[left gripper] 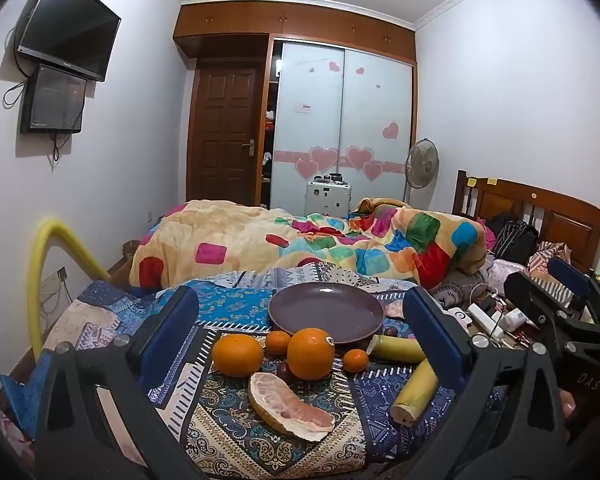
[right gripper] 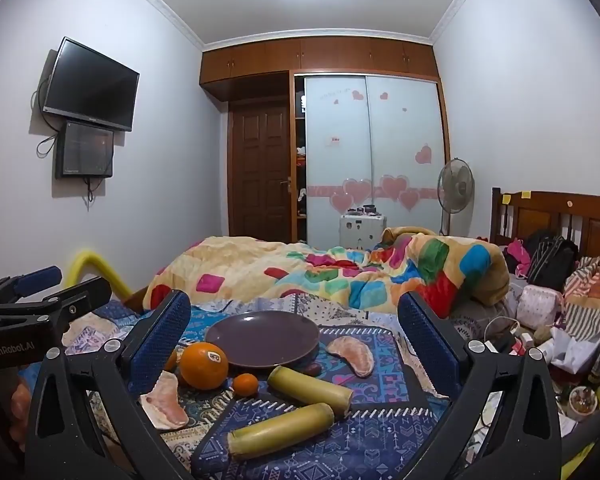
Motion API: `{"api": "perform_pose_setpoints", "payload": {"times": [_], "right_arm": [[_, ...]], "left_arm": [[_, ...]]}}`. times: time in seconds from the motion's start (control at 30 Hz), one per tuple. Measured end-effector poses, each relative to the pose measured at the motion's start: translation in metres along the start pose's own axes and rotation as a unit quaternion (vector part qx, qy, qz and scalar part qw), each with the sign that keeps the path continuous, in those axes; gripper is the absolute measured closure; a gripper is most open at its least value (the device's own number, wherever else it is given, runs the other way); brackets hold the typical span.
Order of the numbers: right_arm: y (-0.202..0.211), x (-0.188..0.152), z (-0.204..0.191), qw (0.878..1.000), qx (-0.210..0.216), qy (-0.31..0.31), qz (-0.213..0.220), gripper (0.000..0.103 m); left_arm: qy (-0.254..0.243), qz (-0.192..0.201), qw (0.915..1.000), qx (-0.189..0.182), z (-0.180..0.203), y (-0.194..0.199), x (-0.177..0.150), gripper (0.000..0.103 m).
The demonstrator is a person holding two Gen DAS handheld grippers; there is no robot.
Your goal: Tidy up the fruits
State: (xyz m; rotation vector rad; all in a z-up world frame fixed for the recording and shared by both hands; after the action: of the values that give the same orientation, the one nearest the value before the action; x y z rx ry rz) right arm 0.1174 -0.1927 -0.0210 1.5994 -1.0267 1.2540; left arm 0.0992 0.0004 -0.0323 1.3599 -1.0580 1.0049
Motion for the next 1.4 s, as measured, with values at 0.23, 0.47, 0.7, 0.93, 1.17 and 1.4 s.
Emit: {"api": "perform_pose_setpoints", "payload": {"times": [0.23,0.47,0.7,0.93,1.17,1.4], "right_arm": [[-0.0008,-0.0011,0.0002,1.0,-0.003,-0.001,0.001,0.0],[-0.0026,-0.0029,-0.0003,1.0,-0.002,-0.004,-0.003,0.0],[-0.0032,-0.0036,-0.0005,1.0,-0.003,-0.004,-0.003,0.0],[-0.004,-0.0035,-0.0026,1.0,-0.003,-0.004,-0.004,0.0],[-0.004,-0.0031,-0.0026,1.0,-0.003,-0.004,-0.003,0.0],[-0.0041,-0.0031,-0.0037,1.0,-0.002,-0.005,-0.004,0.0]], "left_arm": [[-0.002,0.001,1.0,0.001,-0.0039,-0.0012,-0.0003,0.0],[-0.004,0.002,1.0,0.002,-0.0037,-0.0015,0.0001,0.0],[-0.005,0.001,1.0,0.0,-0.0039,-0.0021,-0.0008,0.0],[-0.005,0.0,1.0,0.0,-0.0034,-0.0025,0.001,0.0],[-0.006,0.0,1.0,0.0,-0.0036,-0.0024,0.0017,0.0],[-0.011,0.002,0.9999,0.001,-0.0041,-0.002,0.0033,0.0]]}}
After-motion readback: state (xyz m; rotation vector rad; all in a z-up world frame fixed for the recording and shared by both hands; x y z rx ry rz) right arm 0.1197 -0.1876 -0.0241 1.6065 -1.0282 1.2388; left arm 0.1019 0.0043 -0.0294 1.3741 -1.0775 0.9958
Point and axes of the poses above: each gripper's, at about its wrist camera, not at the fingertips, and y roughly against the way its jaws point, z to its right, x to its top, the point moved 10 cm from there along -y, roughly the way its jaws point, and after that the axes turned 8 degrees about -y, right-handed, at the moved point
